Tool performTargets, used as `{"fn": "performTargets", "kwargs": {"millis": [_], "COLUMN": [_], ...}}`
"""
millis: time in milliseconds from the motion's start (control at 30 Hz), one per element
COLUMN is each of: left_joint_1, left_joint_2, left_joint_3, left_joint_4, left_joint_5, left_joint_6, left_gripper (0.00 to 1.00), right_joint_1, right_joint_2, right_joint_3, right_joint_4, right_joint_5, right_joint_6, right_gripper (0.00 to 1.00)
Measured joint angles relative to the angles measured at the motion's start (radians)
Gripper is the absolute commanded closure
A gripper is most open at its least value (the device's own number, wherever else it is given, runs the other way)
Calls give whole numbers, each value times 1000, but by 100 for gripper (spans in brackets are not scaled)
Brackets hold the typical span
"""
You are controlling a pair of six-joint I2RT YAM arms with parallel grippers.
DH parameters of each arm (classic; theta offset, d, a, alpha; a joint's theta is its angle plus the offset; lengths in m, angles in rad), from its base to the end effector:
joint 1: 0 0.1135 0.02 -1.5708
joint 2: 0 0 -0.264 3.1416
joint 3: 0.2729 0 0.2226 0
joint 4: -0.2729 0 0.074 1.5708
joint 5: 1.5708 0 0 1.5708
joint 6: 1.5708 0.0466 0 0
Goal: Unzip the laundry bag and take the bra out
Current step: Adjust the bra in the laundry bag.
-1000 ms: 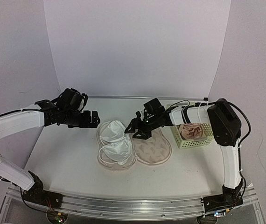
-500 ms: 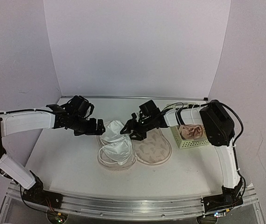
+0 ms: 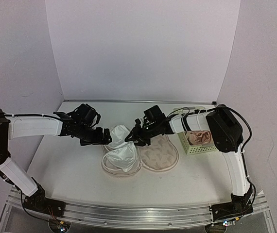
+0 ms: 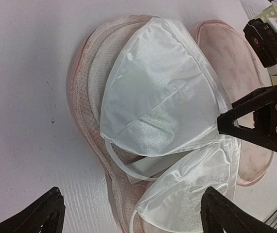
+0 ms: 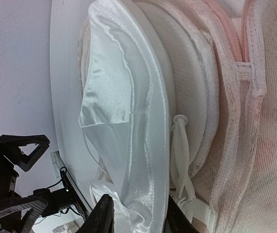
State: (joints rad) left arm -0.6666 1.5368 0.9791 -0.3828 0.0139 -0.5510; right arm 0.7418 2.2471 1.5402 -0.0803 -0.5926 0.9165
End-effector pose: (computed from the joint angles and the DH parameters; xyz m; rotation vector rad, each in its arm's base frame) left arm 0.2320 -0.1834 0.2174 0.1554 2.5832 -0.4973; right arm 0.3265 0.3345 0.1460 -0.1035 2.7151 1.3771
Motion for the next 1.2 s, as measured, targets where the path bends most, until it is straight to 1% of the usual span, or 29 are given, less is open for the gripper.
{"fn": "performTargets", "kwargs": {"millis": [133,400,567,833,1000,1033,1167,1200], "left_joint_1": [0,0,0,0,0,0,0,0], "left_joint_2": [7,7,7,7,10,11,16,17], "left_joint_3": [0,0,0,0,0,0,0,0], "left_joint_4": [2,10,10,10,10,10,10,10], "left_joint_5": [11,13,13,13,13,14,13,13], "left_joint_6": [0,0,0,1,1,1,1,1], "left_gripper": [3,3,3,3,3,3,3,3], "right_joint_1": [0,0,0,1,0,1,0,0], "right_joint_2": [2,3,-9,-145,-199,-201,-201,-201], "right_joint_3": [0,-3,-50,-191,-225,-228,-240,-240], "right_joint_4": [11,20,39,39,43,44,41,39], "right_joint_5": [-12,-18,-5,53,80,83,89,90], "right_joint_6": [8,14,10,-7,-15,-16,-20,-19], "right_gripper": [100,100,100,100,100,98,78,74]}}
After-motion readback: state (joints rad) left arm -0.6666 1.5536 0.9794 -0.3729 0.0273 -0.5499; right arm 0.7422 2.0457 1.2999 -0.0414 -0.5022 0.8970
